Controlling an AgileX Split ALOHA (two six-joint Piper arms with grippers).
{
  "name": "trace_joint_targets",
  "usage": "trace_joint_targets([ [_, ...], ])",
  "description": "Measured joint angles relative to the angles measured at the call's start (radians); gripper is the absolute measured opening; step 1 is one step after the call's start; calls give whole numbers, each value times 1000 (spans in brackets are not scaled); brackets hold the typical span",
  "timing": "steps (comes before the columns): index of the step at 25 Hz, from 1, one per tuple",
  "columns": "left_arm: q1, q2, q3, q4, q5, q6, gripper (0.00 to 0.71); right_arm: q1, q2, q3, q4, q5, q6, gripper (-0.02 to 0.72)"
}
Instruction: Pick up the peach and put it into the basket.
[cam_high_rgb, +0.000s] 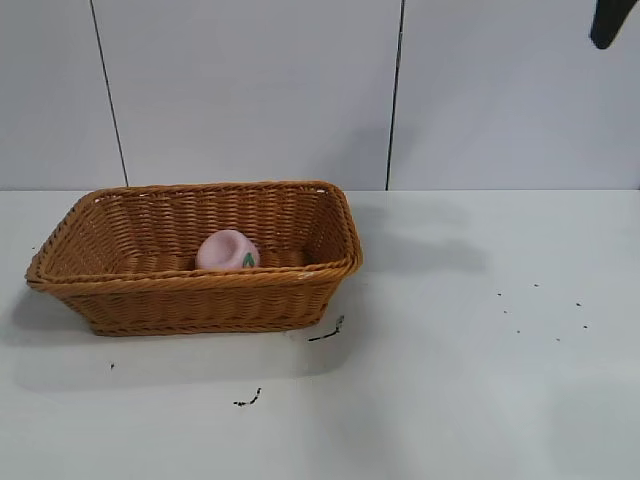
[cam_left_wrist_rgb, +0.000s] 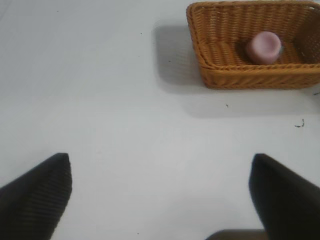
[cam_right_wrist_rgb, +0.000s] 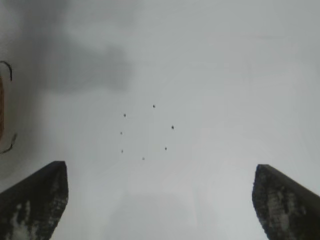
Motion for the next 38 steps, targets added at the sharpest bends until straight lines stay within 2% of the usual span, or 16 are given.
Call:
trace_joint_targets([
  [9, 0, 0, 0, 0, 0, 0, 693, 0, -485, 540, 0, -11, -11, 696],
  [16, 0, 0, 0, 0, 0, 0, 693, 0, -851, 892, 0, -140, -14, 696],
  [19, 0, 0, 0, 0, 0, 0, 693, 0, -994, 992, 0, -159, -14, 696],
  [33, 0, 0, 0, 0, 0, 0, 693, 0, -1516, 1013, -1, -183, -14, 696],
  [38, 0, 0, 0, 0, 0, 0, 693, 2, -1536, 1013, -1, -183, -14, 696],
])
